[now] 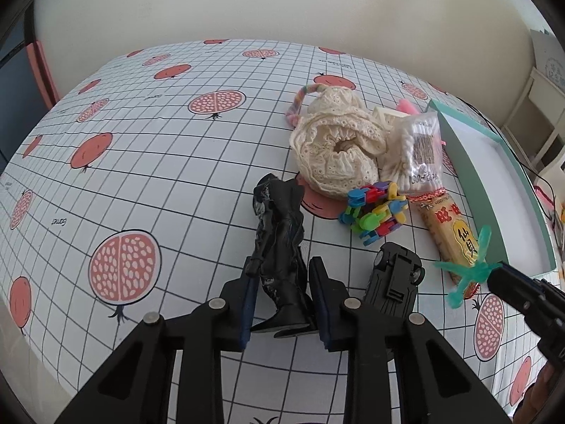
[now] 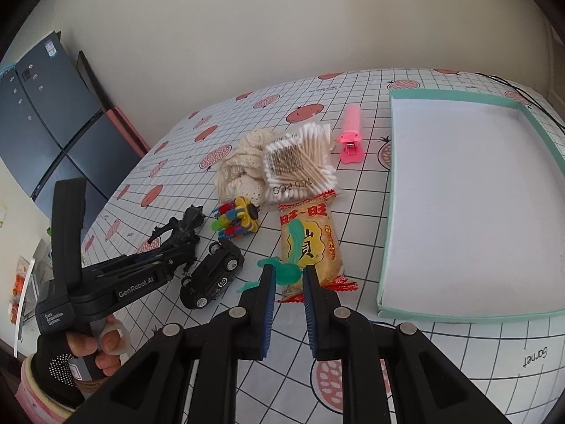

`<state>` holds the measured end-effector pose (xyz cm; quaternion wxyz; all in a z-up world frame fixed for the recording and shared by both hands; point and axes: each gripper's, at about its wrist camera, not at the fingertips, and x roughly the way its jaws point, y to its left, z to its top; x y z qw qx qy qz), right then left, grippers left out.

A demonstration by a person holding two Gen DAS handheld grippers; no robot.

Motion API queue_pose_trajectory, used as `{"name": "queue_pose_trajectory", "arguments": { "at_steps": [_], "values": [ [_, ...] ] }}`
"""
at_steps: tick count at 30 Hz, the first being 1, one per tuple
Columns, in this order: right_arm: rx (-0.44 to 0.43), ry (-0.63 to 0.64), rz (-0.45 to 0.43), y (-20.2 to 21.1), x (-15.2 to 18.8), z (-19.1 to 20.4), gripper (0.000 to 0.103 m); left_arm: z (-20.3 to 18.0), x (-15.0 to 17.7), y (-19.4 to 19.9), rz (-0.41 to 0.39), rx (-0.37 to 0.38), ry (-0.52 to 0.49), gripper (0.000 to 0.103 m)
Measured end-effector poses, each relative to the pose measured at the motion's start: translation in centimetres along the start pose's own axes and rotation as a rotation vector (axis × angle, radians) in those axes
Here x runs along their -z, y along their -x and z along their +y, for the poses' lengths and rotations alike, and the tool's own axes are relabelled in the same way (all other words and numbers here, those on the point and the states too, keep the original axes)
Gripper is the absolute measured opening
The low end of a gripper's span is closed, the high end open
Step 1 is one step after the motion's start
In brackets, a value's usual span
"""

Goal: Organize objects
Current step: 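Grasp the black action figure with the left gripper while the right gripper grasps the green propeller toy, then carry the figure and propeller toy over the tray with both grippers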

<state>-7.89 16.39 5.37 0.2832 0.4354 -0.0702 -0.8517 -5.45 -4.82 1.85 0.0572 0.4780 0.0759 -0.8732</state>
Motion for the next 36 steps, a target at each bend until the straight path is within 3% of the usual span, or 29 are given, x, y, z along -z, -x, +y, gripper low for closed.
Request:
{"name": "queue_pose_trajectory", "arguments": {
  "at_steps": [17,26,36],
  "values": [
    [-0.01,-0.03,-0.069,1.6,-0.5,-0.8,0.017,1.2,0.3,2.6,-0.056,-0.024,0.037,0.026],
    [-0.009,-0.057,-0.151,3.5,-1.2,-1.8,0.017,0.6,-0.7,5.9,-0.141,-0.013,0.032,0.026],
    [0.131,-0.125,-0.279,7.3,-2.1,-6.3,0.017,-4.6,-3.5,8.4,-0.228,0.063,-0.05,0.026]
  ]
}}
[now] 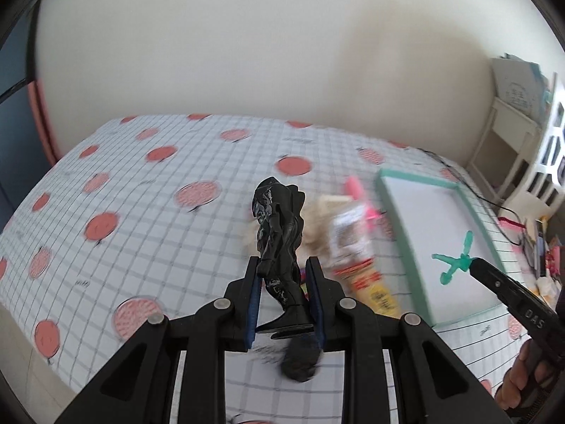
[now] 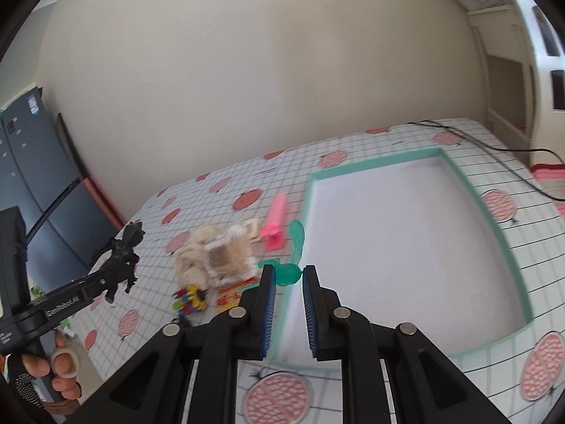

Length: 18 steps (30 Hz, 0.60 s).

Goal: Organize objects
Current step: 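Carry the figure and propeller toy over the tray with both grippers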

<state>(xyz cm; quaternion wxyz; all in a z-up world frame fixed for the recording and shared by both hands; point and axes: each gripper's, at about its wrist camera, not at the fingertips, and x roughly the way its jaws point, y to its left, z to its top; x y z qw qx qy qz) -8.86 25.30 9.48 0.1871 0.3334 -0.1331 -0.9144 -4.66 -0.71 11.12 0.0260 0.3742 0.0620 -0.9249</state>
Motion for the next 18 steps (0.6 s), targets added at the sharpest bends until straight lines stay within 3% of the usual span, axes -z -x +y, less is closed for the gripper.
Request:
{"name": "queue_pose_trajectory", "arguments": {
  "at_steps": [10,18],
  "values": [
    [0.18,-0.097,-0.061,1.7,-1.3,-6.4,0.017,-10.1,-1.8,-2.2,-0.004,0.144,-0.155,0.026],
    [0.276,-0.164,-0.081,2.1,-2.3,-10.5,0.017,-17.4,-1.5,-5.1,0.014,0.199,-0.257,0.026]
  ]
}}
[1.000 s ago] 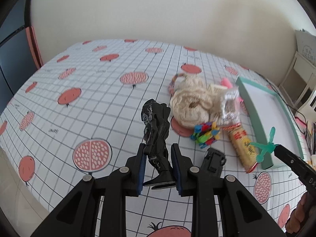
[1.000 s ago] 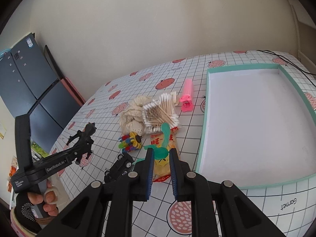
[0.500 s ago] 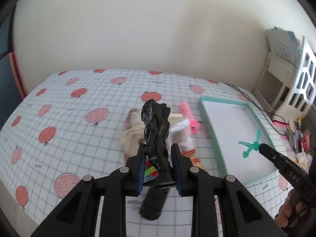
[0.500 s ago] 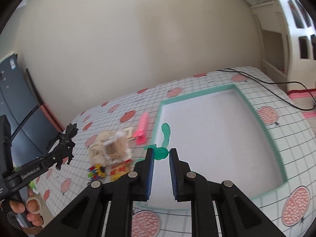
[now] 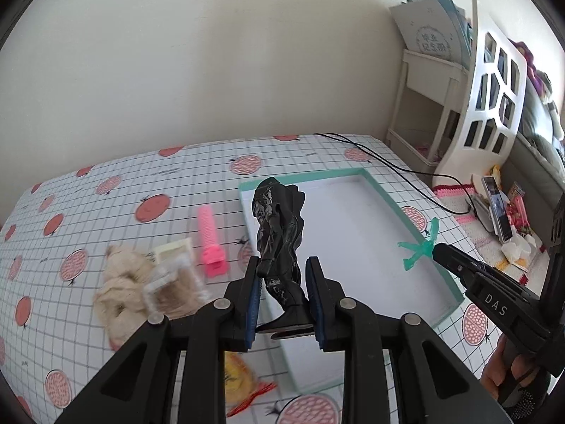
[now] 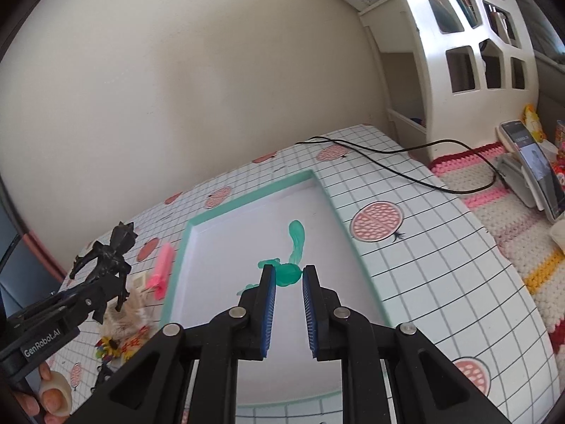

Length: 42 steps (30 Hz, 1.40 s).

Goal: Organize objects
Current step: 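Carry the figure and propeller toy over the tray with both grippers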

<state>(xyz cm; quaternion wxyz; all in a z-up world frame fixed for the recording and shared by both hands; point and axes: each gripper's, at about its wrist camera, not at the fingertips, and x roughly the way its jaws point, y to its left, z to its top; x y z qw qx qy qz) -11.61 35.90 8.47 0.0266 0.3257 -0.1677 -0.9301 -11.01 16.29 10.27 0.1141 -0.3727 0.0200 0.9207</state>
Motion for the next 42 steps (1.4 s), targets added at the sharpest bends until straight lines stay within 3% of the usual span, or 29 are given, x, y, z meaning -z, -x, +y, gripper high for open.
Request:
{"name": "queue_pose_trajectory", "arguments": {
  "at_steps": [5,21,42],
  "values": [
    [0.017,-0.018,0.033,-1.3,-0.2,-0.4,0.017,-1.6,-0.6,-2.7,0.04,0.027,0.01,0.026],
    [0.071,0.004,0.129,-3.9,0.9,-0.2,0.017,-3.4,0.6,-8.5,0.149,-0.017,0.007,0.026],
    [0.094,0.01,0.151,-4.2,1.2,0.2,0.021,-2.8,0.8,-9.2,0.185,-0.034,0.032,0.026]
  ]
}}
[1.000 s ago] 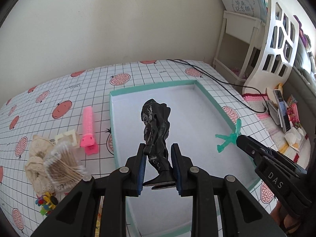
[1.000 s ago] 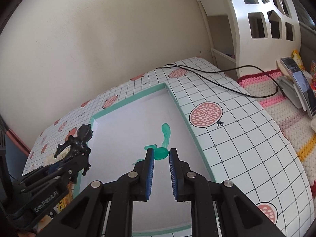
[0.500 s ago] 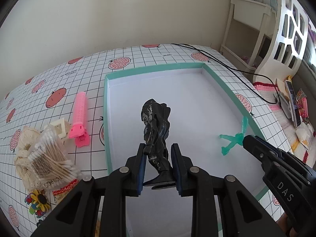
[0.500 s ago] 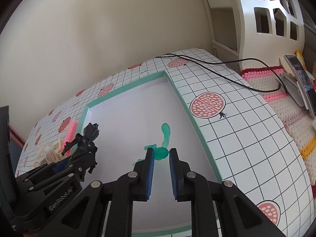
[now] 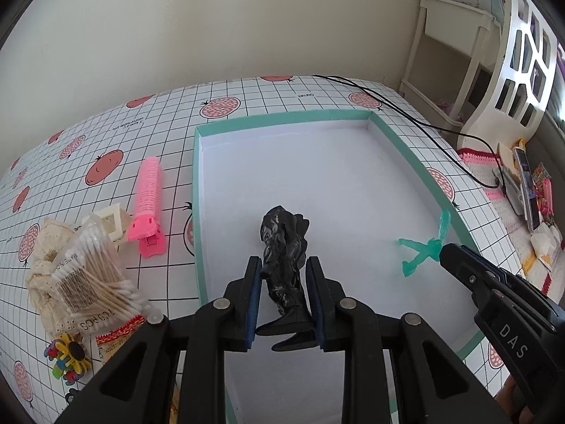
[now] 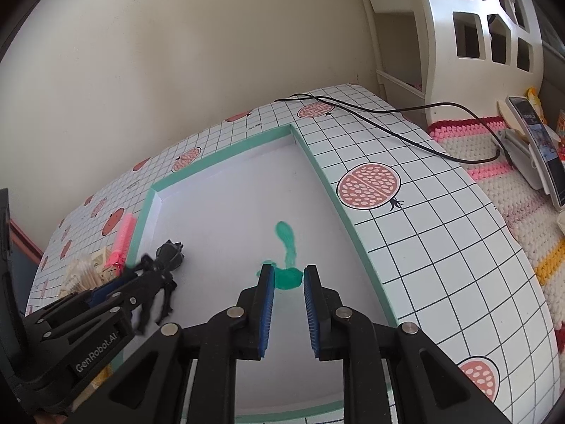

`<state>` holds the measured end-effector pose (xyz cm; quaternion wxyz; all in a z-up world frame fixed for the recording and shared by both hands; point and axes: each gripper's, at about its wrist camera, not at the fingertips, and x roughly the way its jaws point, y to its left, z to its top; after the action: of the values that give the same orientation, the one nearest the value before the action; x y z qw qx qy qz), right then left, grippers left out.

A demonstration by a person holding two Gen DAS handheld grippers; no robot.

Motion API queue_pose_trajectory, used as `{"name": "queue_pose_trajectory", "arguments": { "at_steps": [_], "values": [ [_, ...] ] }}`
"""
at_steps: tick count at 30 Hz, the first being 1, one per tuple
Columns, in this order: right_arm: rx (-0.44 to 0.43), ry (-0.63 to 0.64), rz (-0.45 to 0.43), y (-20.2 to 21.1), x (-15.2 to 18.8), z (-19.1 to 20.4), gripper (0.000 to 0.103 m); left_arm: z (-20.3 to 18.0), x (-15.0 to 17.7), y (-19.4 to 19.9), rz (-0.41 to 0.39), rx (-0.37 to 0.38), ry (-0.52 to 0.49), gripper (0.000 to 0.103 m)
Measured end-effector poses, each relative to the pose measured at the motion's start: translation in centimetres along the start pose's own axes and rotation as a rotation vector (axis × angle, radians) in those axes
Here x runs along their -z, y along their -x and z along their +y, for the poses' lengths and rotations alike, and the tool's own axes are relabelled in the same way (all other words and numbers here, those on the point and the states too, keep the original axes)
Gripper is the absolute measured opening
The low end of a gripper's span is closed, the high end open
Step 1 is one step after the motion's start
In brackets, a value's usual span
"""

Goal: Organize objects
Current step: 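Carry the figure and propeller toy over the tray with both grippers, then open both grippers to release the figure and propeller toy in the tray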

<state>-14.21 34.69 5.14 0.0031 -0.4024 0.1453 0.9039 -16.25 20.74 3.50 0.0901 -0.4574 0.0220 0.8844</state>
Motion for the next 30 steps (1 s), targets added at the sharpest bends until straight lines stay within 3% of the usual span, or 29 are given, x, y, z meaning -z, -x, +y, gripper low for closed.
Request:
{"name": "queue_pose_trajectory", "arguments": {
  "at_steps": [3,11,15,21,24,30],
  "values": [
    [0.005,0.007,-0.013,0.4,-0.1,0.1,0.026,0.0,-0.2,0.6,-0.018,-0.008,-0.003,0.026],
    [0.021,0.036,-0.042,1.7,-0.4,0.8,0.026,1.2,-0.6,3.1,-0.057,-0.036,0.034,0.027],
    [0.034,0.046,-0.049,2.1,-0.4,1.0,0.028,1.6,-0.6,4.1,-0.075,-0.057,0.05,0.041],
    [0.05,0.042,-0.036,1.8,-0.2,0.8,0.05,2.5,-0.3,4.7,-0.09,-0.111,0.067,0.059],
    [0.05,0.039,-0.028,1.6,-0.2,0.8,0.065,3.2,-0.1,4.3,-0.076,-0.129,0.091,0.062],
    [0.049,0.052,-0.017,1.2,-0.1,1.0,0.079,4.7,0.6,3.7,-0.051,-0.174,0.145,0.081]
  ]
}}
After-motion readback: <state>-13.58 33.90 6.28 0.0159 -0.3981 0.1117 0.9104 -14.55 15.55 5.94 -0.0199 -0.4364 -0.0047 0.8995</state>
